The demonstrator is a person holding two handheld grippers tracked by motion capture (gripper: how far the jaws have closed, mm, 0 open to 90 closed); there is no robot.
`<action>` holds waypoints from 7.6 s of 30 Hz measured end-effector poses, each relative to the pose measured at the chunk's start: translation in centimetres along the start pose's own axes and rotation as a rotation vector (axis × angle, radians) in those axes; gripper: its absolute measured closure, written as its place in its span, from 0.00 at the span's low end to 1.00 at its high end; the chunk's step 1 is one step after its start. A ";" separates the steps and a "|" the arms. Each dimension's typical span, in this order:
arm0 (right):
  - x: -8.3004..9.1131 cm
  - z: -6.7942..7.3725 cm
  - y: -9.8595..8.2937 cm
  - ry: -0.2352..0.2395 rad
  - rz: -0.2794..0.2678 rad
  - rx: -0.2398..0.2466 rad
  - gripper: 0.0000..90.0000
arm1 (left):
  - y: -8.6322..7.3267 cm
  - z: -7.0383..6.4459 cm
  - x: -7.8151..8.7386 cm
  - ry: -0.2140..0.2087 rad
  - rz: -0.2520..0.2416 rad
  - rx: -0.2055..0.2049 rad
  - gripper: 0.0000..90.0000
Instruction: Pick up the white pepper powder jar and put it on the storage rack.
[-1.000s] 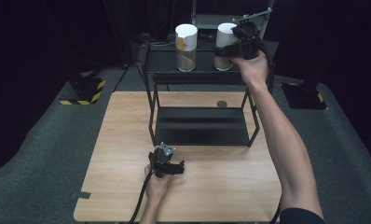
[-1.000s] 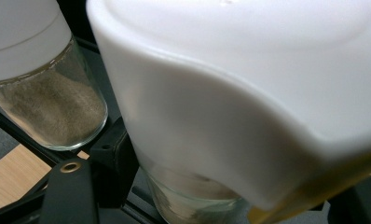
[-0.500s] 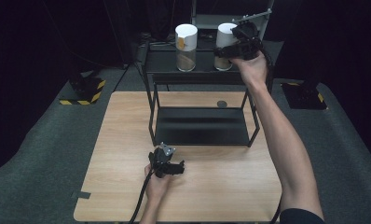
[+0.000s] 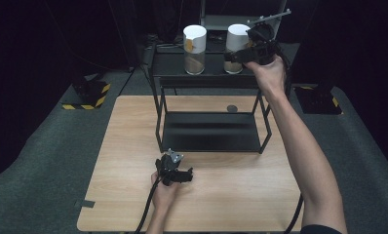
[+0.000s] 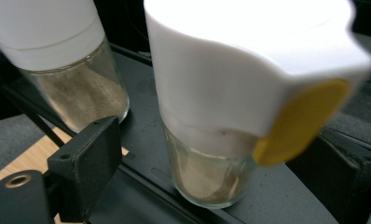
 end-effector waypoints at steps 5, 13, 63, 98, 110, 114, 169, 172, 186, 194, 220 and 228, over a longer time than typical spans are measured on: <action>0.8 -0.4 -0.7 0.012 -0.008 0.004 0.12 | 0.0 0.0 0.0 0.000 0.000 -0.001 0.06; 2.4 -1.0 -1.6 0.031 -0.036 0.013 0.13 | 0.0 0.0 0.0 0.001 0.001 -0.004 0.06; 6.7 -3.9 -6.5 0.100 -0.060 0.007 0.14 | 0.0 0.0 0.0 0.001 -0.001 -0.001 0.06; 7.2 -4.9 -11.6 0.124 -0.030 -0.002 0.14 | 0.0 0.0 0.0 0.001 -0.001 -0.001 0.06; 6.9 -4.7 -13.0 0.131 -0.025 -0.001 0.14 | 0.0 0.0 0.0 0.001 -0.001 -0.002 0.06; 6.7 -4.8 -13.6 0.131 -0.021 -0.008 0.14 | 0.0 0.0 0.0 0.001 -0.001 -0.002 0.06; 2.2 -4.0 -23.0 0.118 0.038 -0.073 0.15 | 0.0 0.0 0.0 0.003 -0.002 -0.003 0.06; 2.0 -3.8 -23.5 0.112 0.046 -0.073 0.15 | 0.0 0.0 0.0 0.003 -0.002 -0.003 0.06; 0.8 -3.1 -25.5 0.088 0.072 -0.070 0.15 | 0.0 0.0 0.0 0.003 -0.001 -0.003 0.06; 0.1 -2.6 -26.9 0.079 0.091 -0.064 0.15 | 0.0 0.0 0.0 0.004 -0.002 -0.003 0.06; -2.2 -0.8 -31.3 0.047 0.167 -0.067 0.15 | 0.0 -0.1 0.0 0.005 -0.001 -0.003 0.06; -2.8 -0.2 -32.6 0.032 0.190 -0.058 0.15 | 0.0 -0.1 0.0 0.005 -0.002 -0.002 0.06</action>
Point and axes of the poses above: each handheld gripper's, and its own axes: x roughly backward along the jaws, y roughly out of its top, z roughly to its left, the point moved 2 cm from there along -x, roughly forward along the jaws, and after that the axes turned 7 degrees about -z, right-handed, at the moved point
